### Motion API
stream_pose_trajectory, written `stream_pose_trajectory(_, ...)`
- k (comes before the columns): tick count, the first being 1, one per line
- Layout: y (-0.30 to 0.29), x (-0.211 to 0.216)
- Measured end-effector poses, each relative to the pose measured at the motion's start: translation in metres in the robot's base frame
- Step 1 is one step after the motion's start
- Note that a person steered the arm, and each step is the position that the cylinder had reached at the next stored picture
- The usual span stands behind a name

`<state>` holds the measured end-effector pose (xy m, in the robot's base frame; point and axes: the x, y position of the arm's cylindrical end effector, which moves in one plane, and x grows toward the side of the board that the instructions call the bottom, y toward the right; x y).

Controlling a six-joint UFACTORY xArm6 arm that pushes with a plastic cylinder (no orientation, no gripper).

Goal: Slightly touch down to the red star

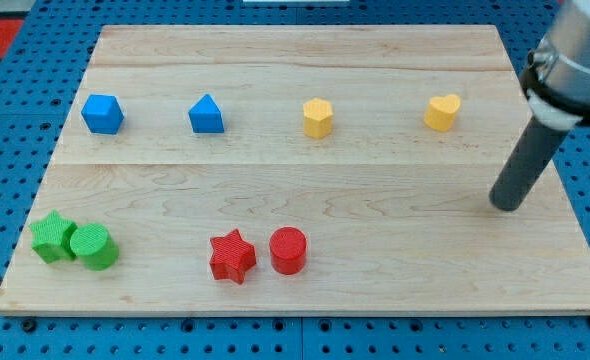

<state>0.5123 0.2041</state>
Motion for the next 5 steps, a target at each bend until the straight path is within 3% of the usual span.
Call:
stream_pose_trajectory(2,-0.106,0.07)
stream_pose_trajectory(4,-0.268,0.096)
stream_pose_trajectory(5,-0.282,0.093)
